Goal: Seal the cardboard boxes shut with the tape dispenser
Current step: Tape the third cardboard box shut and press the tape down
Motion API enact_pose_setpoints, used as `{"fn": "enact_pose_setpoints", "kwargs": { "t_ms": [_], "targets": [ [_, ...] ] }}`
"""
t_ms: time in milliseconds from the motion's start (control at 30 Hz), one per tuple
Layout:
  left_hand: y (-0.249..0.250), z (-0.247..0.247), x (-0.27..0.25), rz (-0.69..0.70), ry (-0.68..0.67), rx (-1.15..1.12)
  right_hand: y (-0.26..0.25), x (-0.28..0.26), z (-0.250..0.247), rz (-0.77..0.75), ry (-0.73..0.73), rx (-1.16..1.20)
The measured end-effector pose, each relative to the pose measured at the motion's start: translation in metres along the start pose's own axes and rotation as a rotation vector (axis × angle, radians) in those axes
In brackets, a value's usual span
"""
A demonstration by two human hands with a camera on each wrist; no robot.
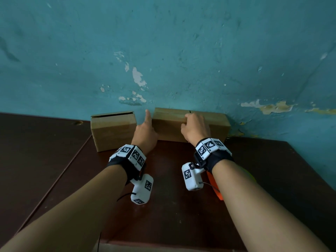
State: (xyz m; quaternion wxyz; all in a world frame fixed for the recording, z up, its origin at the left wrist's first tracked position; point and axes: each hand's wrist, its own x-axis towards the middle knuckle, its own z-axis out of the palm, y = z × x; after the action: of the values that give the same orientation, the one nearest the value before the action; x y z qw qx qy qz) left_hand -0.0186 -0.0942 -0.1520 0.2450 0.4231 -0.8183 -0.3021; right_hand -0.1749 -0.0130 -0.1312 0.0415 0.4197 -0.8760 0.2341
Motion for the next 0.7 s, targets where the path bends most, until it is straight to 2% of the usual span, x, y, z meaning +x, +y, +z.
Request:
{"fn": "enact_pose_setpoints", "kwargs": {
  "t_ms": [167, 433, 600, 700],
  "targets": [
    [-0.002, -0.022, -0.008, 0.047, 0.107, -0.032, -0.025, -0.010, -0.010, -0.066, 0.044, 0.063],
    [-0.016, -0.076, -0.023, 0.085, 0.248, -0.099, -0.083, -0.023, -0.006, -0.235, -0.028, 0.174],
    [-0.044, -0.101, -0.028, 0.026, 0.377, -0.047, -0.112, -0.030, 0.006, -0.254, -0.109, 0.307],
    [-0.063, -0.111, -0.032, -0.056, 0.382, -0.070, -0.126, -0.033, 0.019, -0.238, -0.177, 0.401]
  ]
}}
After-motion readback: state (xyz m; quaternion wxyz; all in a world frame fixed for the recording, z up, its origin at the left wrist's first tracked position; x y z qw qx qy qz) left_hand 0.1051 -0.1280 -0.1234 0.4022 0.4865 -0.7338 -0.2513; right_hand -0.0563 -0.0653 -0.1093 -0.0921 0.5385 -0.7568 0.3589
